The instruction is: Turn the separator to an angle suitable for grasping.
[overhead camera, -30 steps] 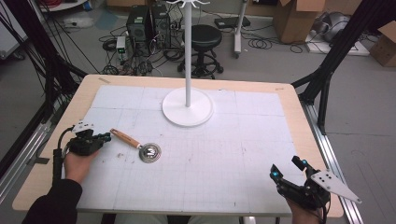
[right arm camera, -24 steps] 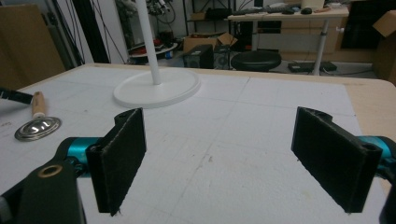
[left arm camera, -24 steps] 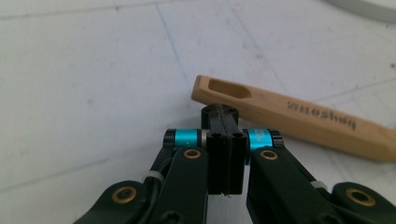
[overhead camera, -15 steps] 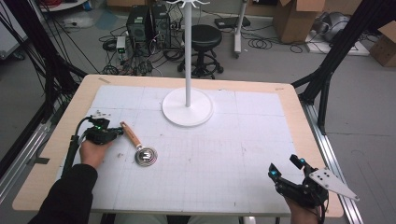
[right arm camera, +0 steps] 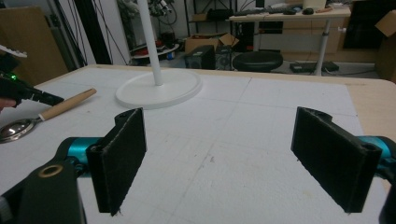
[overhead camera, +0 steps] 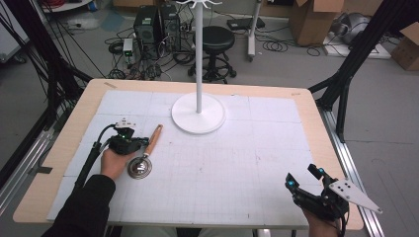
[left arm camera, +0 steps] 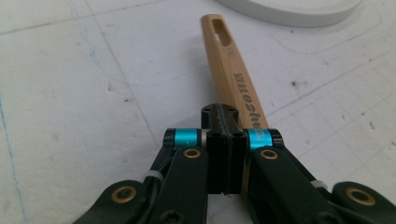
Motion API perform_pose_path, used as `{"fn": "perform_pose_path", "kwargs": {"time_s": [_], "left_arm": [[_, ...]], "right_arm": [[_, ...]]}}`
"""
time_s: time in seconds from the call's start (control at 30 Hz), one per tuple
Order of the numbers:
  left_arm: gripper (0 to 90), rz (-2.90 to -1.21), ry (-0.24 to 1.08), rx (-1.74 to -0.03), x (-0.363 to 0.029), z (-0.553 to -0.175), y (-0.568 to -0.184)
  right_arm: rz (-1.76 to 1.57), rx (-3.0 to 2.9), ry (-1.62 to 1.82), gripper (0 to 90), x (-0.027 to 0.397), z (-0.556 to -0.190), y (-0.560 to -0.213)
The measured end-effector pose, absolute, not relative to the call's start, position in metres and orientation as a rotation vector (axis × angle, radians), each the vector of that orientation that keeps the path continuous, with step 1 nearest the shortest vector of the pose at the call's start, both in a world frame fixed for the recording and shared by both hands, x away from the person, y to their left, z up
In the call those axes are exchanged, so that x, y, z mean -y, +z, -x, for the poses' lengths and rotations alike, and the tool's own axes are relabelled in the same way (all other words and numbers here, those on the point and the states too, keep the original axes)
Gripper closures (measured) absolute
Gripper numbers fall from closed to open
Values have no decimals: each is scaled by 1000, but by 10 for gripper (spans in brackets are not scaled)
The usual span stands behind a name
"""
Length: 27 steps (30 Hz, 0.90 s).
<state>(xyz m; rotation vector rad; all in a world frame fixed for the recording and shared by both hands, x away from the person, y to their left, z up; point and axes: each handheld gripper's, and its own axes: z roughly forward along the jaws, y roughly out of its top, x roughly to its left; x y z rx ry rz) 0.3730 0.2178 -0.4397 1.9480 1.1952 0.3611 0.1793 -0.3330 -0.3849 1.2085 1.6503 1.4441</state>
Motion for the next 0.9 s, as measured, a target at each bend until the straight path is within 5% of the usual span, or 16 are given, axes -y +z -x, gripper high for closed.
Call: {"fn": "perform_pose_path", "kwargs": {"time_s": [0.4, 0.9], "left_arm": [[896, -2013, 331, -1029, -192, -343, -425], [898, -2122, 368, -1066, -188, -338, -440]], "right_arm": [[-1202, -1655, 1437, 169, 332, -178, -384], [-1210, -1641, 1446, 169, 333, -177, -384]]}}
